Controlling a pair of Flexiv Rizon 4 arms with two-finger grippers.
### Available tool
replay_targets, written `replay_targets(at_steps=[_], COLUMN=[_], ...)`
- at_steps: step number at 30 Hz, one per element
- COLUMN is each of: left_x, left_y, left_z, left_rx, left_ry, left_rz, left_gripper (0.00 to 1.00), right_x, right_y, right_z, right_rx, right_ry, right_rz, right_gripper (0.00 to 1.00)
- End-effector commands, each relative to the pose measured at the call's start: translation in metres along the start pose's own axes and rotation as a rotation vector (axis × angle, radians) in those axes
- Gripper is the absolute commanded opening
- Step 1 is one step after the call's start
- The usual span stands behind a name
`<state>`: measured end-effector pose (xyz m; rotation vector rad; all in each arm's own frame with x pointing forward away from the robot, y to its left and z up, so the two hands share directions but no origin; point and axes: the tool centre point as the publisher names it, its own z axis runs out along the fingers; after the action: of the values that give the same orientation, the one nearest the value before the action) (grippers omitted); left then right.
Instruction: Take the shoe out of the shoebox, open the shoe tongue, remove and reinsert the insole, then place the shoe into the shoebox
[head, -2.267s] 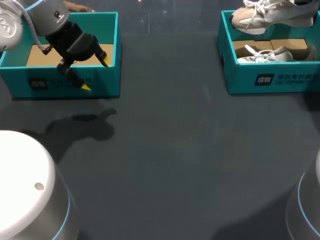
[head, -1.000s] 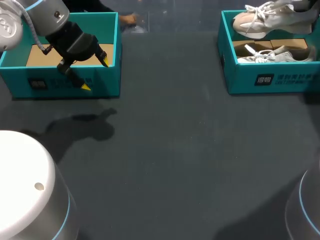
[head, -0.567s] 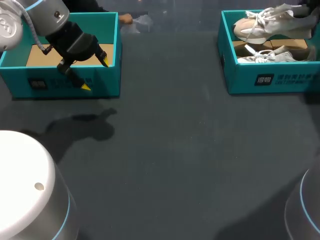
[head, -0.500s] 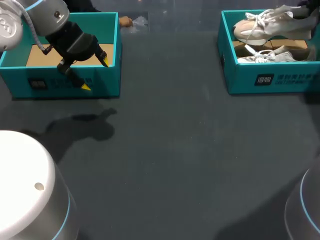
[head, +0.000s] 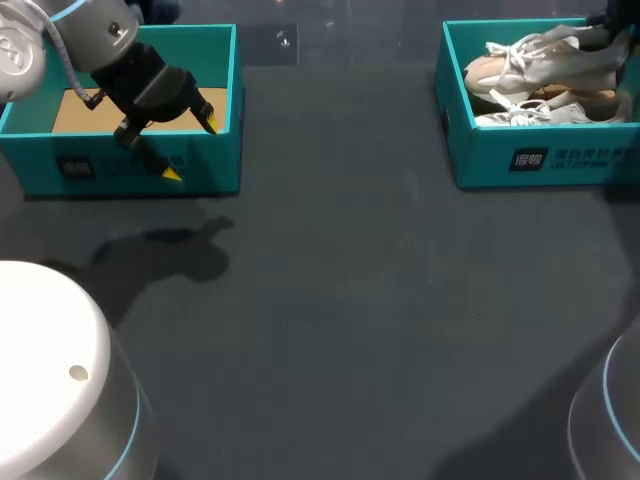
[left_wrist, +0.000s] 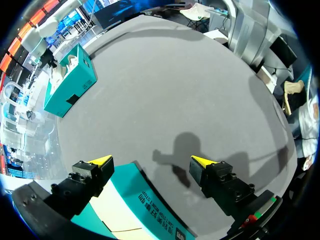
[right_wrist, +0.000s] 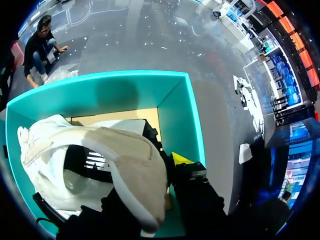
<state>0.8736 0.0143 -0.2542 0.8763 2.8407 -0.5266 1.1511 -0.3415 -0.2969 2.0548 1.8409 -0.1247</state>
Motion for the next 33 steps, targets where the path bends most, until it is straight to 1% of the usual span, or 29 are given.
replay_targets(at_steps=[1, 7, 17, 23, 33], left_x=[0.001, 0.001, 0.001, 0.001, 0.001], left_y=[0.0, 0.0, 0.0, 0.0, 0.0], left_z=[0.0, 0.0, 0.0, 0.0, 0.0], left_rx=[-0.002, -0.002, -0.002, -0.002, -0.002], left_ry=[0.0, 0.0, 0.0, 0.0, 0.0], left_rz=[0.0, 0.0, 0.0, 0.0, 0.0], left_gripper=[1.0, 1.0, 1.0, 1.0, 1.0], right_x=[0.002, 0.005, 0.006, 0.009, 0.018], right_y=[0.011, 0.014, 0.014, 0.015, 0.013], right_z=[0.005, 0.013, 0.032, 0.038, 0.048], right_rx=[0.012, 0.018, 0.036, 0.038, 0.059], right_ry=[0.005, 0.006, 0.018, 0.023, 0.033], right_rz=[-0.001, 0.001, 0.012, 0.004, -0.006], right_gripper=[0.0, 0.0, 0.0, 0.0, 0.0])
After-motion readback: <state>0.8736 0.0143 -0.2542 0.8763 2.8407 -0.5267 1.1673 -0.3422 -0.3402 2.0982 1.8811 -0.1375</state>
